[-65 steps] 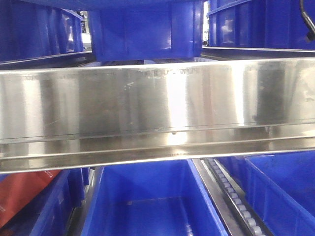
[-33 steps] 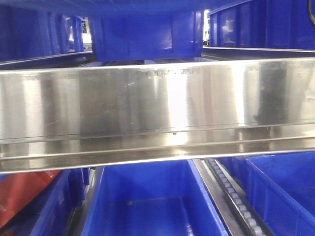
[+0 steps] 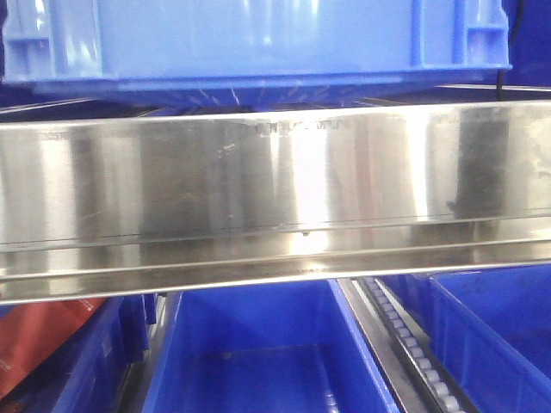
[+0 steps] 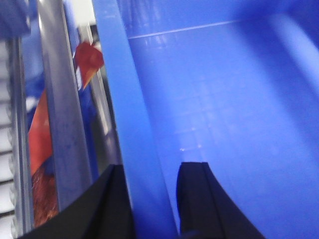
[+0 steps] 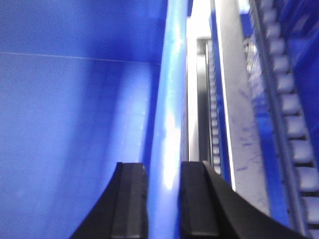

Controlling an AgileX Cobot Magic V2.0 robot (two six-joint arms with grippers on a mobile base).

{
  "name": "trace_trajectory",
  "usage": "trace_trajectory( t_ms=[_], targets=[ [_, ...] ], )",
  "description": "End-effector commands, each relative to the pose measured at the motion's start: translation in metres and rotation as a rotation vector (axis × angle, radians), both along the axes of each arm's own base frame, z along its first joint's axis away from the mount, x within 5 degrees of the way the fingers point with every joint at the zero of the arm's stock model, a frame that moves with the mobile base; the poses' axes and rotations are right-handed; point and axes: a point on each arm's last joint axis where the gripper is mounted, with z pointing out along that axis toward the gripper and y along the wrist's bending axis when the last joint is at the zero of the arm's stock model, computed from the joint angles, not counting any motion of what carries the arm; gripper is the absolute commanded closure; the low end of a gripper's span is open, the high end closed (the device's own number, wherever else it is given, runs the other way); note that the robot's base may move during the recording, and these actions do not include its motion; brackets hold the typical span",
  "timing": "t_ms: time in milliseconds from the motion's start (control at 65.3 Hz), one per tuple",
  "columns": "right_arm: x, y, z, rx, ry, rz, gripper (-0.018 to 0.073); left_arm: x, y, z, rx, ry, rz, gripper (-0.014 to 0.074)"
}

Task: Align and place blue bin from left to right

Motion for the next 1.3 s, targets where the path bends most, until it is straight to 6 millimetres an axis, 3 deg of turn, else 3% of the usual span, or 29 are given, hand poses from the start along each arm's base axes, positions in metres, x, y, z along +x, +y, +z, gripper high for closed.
trace_trajectory(
  t_ms=[0,122,184,306,429,551,643,888,1026,1056,1148,1286],
  targets=[
    [-0.002,-0.008,0.019,-0.038,-0.117,-0.004,0.0423,-0.004,0.000,0.014,0.000,-0.068,-0.023,0.0707],
    [-0.002,-0.008,0.018,-0.040,-0.110,-0.004,0.0079,-0.005,0.000,0.015,0.000,-0.068,-0.023,0.0668],
    [-0.002,-0.008,0.018,-0.041,-0.103,-0.004,-0.0006,-0.006,0.000,0.014,0.002,-0.062,-0.022,0.0587],
    [-0.006,-0.009,0.021,-0.042,-0.095,-0.006,0.0006,-0.006,0.000,0.014,-0.001,-0.054,-0.023,0.0318],
    [-0.015,-0.011,0.031,-0.034,-0.120,-0.005,0.0039,-0.007,0.001,0.015,-0.002,-0.057,-0.023,-0.0036],
    [-0.026,-0.013,0.045,-0.026,-0.156,-0.006,0.0089,-0.011,0.001,0.020,-0.009,-0.067,-0.025,0.0047],
    [-0.036,-0.016,0.057,-0.020,-0.185,-0.007,0.0158,-0.018,0.002,0.028,-0.024,-0.086,-0.029,0.0046],
    [-0.076,-0.023,0.095,0.019,-0.284,-0.002,0.0523,-0.062,0.014,0.076,-0.057,-0.215,-0.029,0.0095],
    [-0.098,-0.028,0.115,0.032,-0.343,-0.003,0.0727,-0.093,0.023,0.102,-0.073,-0.295,-0.027,0.0365],
    [-0.104,-0.029,0.119,0.035,-0.358,-0.003,0.0721,-0.101,0.025,0.108,-0.077,-0.316,-0.026,0.0489],
    [-0.114,-0.031,0.125,0.040,-0.384,-0.003,0.0721,-0.112,0.029,0.112,-0.075,-0.330,-0.023,0.0711],
    [-0.125,-0.034,0.122,0.025,-0.396,0.009,0.0721,-0.127,0.034,0.107,-0.057,-0.334,-0.017,0.0707]
  ],
)
